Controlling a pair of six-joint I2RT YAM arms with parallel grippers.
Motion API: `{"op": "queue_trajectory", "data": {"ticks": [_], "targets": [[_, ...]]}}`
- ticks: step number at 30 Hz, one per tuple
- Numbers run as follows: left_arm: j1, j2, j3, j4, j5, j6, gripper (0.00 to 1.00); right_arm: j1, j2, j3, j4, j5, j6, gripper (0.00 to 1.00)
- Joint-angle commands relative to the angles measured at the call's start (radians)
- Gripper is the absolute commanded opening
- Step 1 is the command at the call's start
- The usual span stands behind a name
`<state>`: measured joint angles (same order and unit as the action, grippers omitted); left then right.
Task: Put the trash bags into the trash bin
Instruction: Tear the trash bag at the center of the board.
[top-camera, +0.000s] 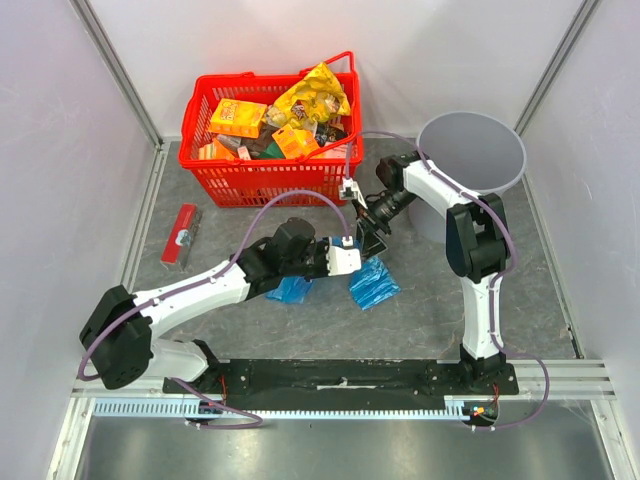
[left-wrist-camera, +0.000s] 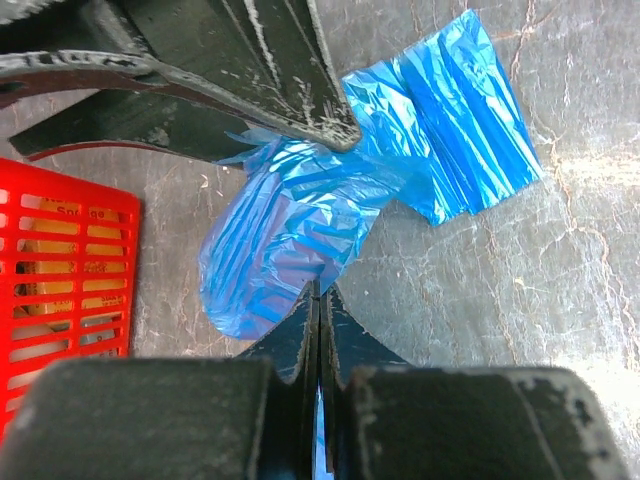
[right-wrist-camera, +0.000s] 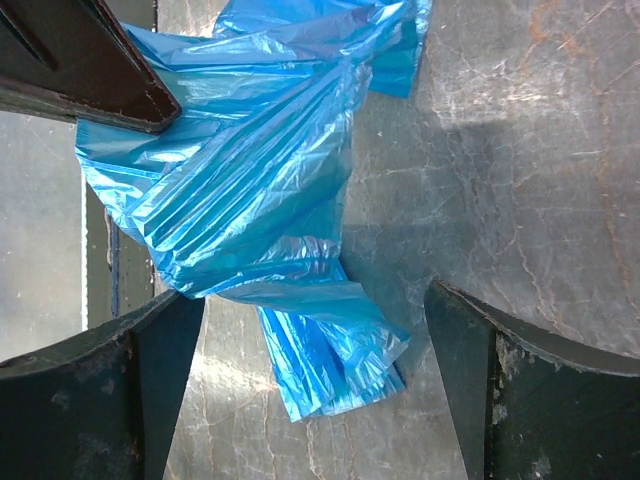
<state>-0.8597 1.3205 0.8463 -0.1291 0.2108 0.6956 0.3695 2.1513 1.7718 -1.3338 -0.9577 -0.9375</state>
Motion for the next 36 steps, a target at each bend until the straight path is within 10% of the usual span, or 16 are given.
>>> {"op": "queue_trajectory", "data": {"ticks": [1, 11, 19, 36], "targets": [[-0.001, -0.018, 0.043, 0.029, -0.011, -0.054, 0.02, 0.008, 0.005, -0.044, -0.127, -0.076, -0.066, 0.98], [-0.001, -0.001, -0.003, 0.183, -0.175, -0.067, 0.02, 0.029, -0.021, -0.146, -0.125, -0.111, -0.095, 0.81], [0.001, -0.027, -0.056, 0.180, -0.174, -0.048, 0.02, 0.026, -0.037, -0.144, -0.123, -0.107, -0.070, 0.00], [0.001, -0.018, -0.130, 0.086, -0.053, -0.081, 0.02, -0.006, -0.205, -0.278, 0.146, 0.123, 0.244, 0.00]]}}
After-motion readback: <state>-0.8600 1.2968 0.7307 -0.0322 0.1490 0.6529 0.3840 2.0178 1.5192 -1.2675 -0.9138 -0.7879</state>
